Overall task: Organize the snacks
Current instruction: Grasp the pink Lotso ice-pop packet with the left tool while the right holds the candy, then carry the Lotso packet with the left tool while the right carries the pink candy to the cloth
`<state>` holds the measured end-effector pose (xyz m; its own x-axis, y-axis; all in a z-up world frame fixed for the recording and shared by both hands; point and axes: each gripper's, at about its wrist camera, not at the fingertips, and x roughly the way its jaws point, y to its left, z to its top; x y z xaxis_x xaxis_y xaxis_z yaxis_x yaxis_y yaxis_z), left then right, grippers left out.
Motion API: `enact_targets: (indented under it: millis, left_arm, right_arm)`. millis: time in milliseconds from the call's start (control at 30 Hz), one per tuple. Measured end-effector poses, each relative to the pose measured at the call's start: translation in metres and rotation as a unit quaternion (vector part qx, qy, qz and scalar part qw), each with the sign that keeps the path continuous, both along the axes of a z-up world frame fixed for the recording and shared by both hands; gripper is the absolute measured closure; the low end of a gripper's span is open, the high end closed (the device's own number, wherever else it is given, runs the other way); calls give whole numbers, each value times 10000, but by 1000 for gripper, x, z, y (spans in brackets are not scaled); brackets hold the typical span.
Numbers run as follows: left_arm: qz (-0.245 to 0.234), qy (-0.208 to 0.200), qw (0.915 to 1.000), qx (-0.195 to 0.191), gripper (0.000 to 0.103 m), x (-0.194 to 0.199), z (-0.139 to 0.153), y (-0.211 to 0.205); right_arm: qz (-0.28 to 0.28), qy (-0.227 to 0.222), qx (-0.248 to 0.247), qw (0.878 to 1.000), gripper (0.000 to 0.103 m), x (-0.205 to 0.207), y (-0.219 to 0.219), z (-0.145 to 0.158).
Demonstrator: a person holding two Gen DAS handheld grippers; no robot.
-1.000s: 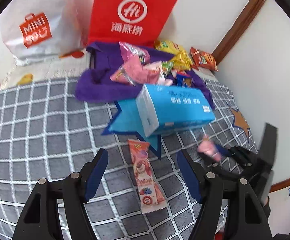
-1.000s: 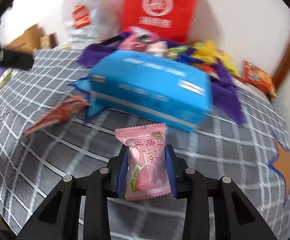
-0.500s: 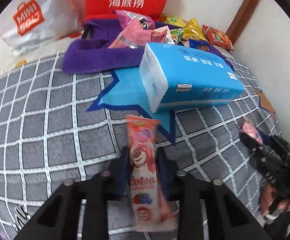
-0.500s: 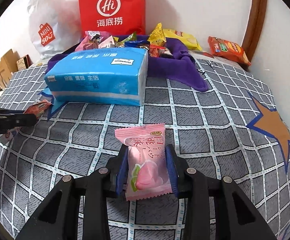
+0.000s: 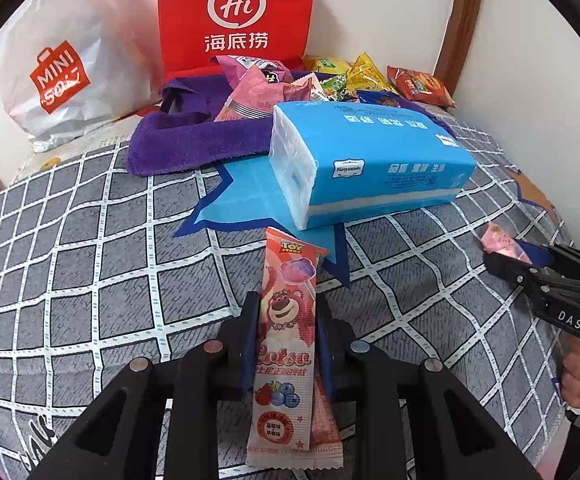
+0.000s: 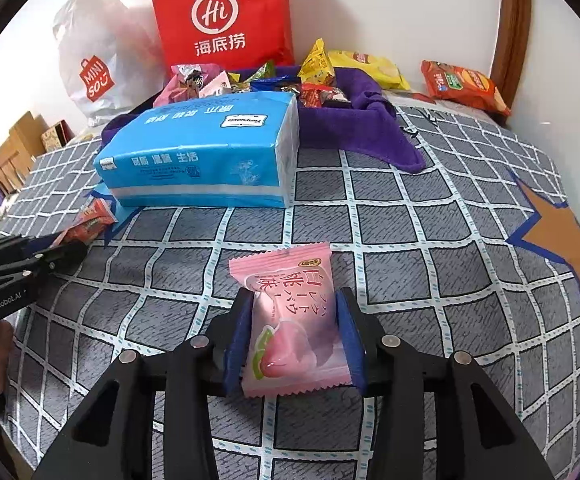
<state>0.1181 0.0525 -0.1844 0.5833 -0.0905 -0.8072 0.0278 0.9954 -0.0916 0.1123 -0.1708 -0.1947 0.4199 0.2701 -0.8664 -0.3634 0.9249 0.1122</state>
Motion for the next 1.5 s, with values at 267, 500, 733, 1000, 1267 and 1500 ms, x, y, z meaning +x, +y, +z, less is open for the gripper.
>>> enact_targets:
  millis: [267,500,733,1000,1267,1500]
  left_arm:
    - [-112,-18,9990,-436,69,-1,-1,6]
    - [-107,-36,9979,-644,63,-1,-1,7]
    - [28,33,9994,-342,80,-1,1,8]
    - [261,-110,9993,-242,81,-16,31,14]
    - [350,-477,9980,-232,81,-22,75,12]
    - [242,-544,9964,-605,81,-5,94,9]
  right_arm:
    - [111,11,43,9999,52,-1,2,0]
    - [123,-13,-29,9999,52,-1,4,0]
    - [39,-21,-54,10000,58,-1,2,1]
    - [-321,30,-81,9994,64,5,-3,6]
    - [-385,-344,189,9985,65,1,-6,49]
    - [-306,-646,168,9973,65,-2,1,82]
